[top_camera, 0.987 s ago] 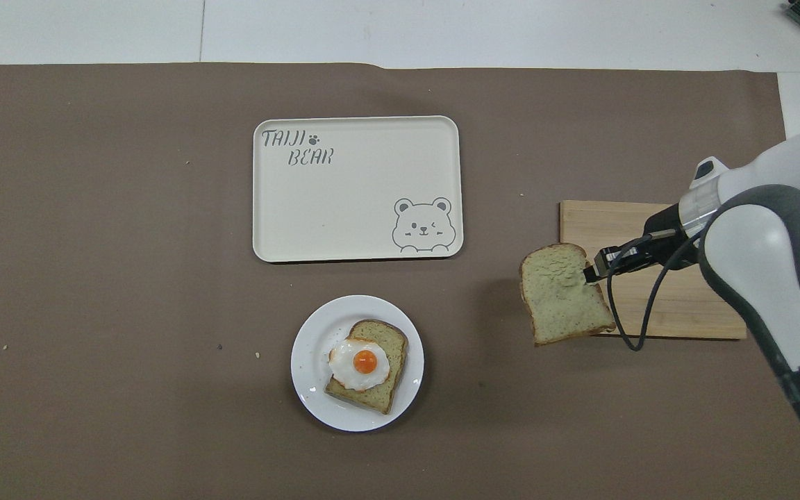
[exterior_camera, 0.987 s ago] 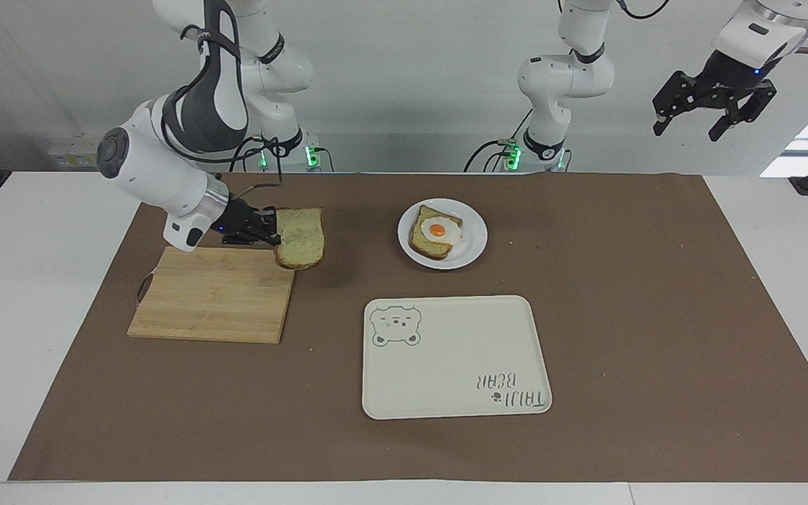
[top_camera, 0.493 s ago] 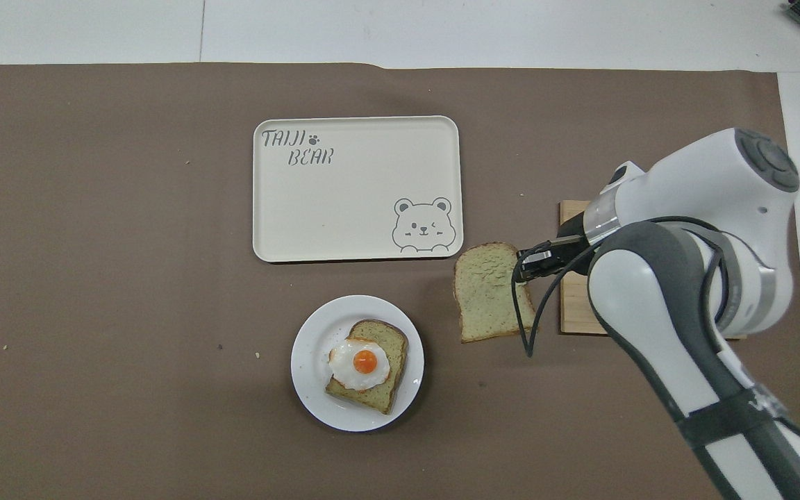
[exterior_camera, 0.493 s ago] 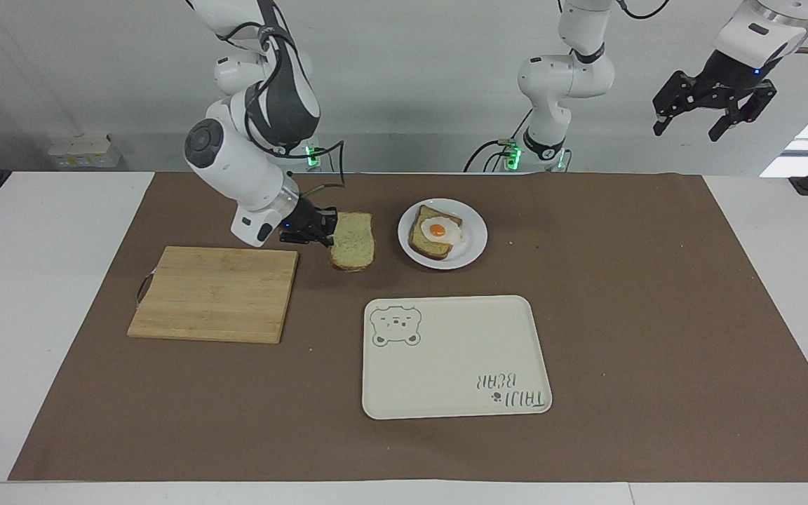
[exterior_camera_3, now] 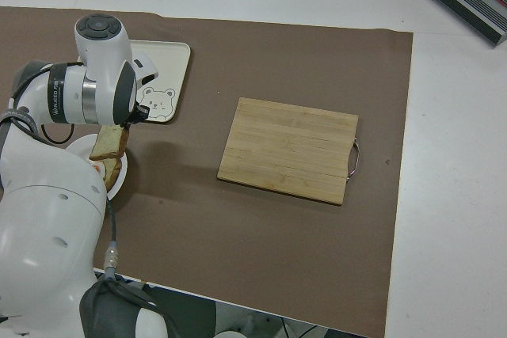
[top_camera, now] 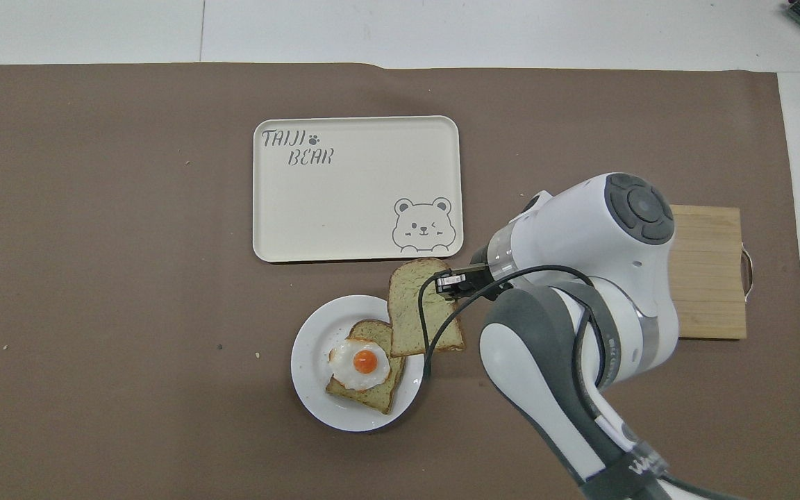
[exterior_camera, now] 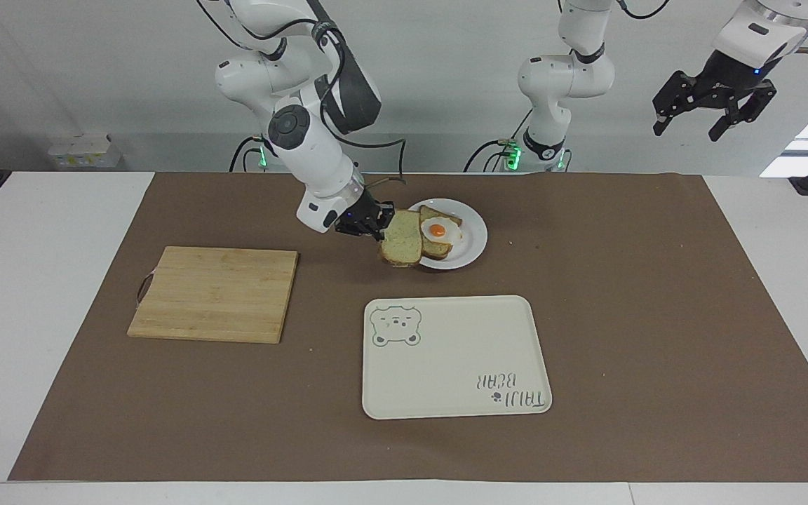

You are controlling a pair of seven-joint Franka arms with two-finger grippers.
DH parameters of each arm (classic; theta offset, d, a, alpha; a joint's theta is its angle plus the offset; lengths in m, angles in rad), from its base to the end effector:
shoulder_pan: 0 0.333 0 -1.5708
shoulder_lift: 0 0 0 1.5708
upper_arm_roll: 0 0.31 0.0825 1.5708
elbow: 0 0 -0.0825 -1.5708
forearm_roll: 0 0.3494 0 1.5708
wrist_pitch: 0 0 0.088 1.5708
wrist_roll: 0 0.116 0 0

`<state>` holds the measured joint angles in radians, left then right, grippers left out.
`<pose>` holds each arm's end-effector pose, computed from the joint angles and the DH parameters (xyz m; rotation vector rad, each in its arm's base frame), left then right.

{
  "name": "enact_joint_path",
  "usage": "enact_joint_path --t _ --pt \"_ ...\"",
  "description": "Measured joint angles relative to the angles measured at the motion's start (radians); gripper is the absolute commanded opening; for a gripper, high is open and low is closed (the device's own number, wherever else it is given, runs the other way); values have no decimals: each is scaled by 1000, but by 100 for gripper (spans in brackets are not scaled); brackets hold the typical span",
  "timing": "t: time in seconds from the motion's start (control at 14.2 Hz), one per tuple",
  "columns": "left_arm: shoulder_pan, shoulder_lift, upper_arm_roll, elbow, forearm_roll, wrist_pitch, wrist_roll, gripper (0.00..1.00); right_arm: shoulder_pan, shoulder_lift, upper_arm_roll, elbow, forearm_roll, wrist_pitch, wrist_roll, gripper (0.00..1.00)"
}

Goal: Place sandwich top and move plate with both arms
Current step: 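Lay the bread slice onto the egg toast with the right gripper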

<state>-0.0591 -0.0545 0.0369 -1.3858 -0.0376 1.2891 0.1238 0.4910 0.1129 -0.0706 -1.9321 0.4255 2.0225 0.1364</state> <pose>0.4682 -0.0148 0.6905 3.0911 -0.2413 -0.0624 0.4937 0.2517 0.4328 -2.7814 -0.1283 0.1728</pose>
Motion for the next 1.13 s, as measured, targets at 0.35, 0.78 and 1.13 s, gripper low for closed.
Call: enact_joint_path --t 0.35,0.78,1.13 --pt "0 0 5 0 0 0 0 100 66 0 2 -2 0 8 89 0" --pt "0 0 5 0 0 0 0 100 175 40 6 -26 0 80 199 0" --pt "0 0 5 0 0 0 0 100 204 63 7 -54 0 127 200 0"
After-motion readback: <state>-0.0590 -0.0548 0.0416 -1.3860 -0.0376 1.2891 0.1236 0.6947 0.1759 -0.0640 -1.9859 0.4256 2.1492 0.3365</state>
